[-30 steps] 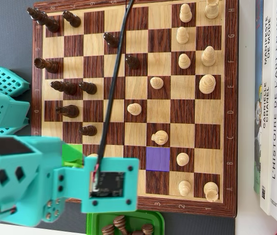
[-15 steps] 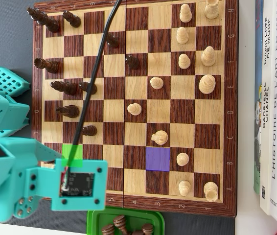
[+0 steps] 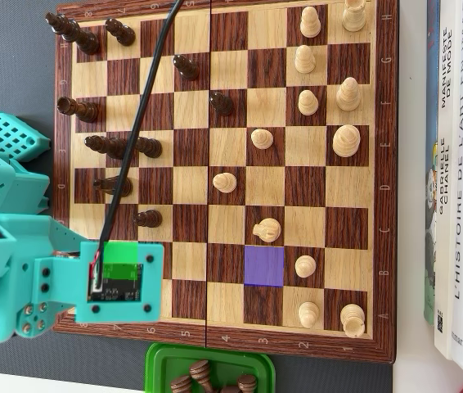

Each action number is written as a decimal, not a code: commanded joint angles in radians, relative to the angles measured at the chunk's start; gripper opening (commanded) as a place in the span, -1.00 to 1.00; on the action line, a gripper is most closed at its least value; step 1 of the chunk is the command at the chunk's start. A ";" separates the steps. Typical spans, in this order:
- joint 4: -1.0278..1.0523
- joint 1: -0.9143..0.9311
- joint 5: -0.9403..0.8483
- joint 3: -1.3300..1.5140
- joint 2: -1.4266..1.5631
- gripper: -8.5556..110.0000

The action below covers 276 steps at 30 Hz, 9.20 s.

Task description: Play chess

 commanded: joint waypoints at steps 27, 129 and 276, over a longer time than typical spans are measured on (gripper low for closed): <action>-0.077 0.034 -0.130 0.092 0.025 -0.69; -0.048 -0.018 -0.163 -0.044 0.055 -0.63; -3.209 -0.538 0.502 1.012 1.193 -0.63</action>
